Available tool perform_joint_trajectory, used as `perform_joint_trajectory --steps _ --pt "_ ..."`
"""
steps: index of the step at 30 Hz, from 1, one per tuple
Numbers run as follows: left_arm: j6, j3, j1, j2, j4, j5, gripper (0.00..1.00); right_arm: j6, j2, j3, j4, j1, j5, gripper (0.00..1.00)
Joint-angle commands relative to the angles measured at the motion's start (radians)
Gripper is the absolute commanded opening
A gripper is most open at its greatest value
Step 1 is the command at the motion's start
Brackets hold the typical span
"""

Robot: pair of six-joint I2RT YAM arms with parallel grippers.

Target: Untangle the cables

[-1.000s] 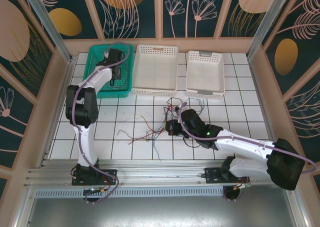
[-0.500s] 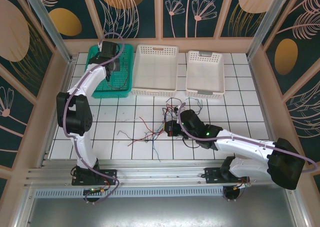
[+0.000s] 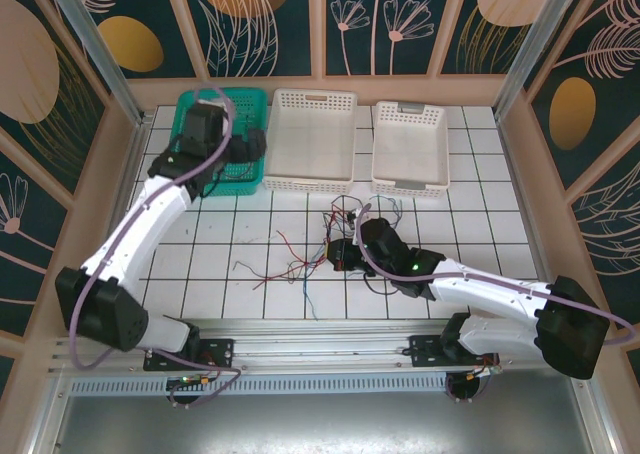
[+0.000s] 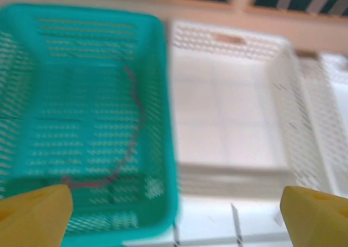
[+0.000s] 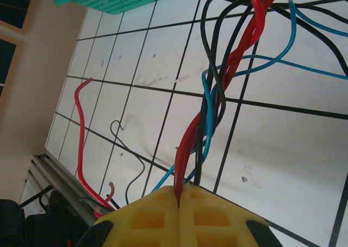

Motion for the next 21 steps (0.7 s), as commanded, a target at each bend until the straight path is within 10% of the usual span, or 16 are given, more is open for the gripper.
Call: perform_joint_trajectory --steps 1,21 --pt "-0.066 -0.141 -0.037 -0.070 0.026 0.147 0.95 -0.024 -0.025 0.023 0.065 0.008 0.015 0.00" --pt "-0.303 -0.515 -0.257 -0.263 0.218 0.305 0.85 -0.018 -0.040 0.027 0.112 0.010 0.053 0.00"
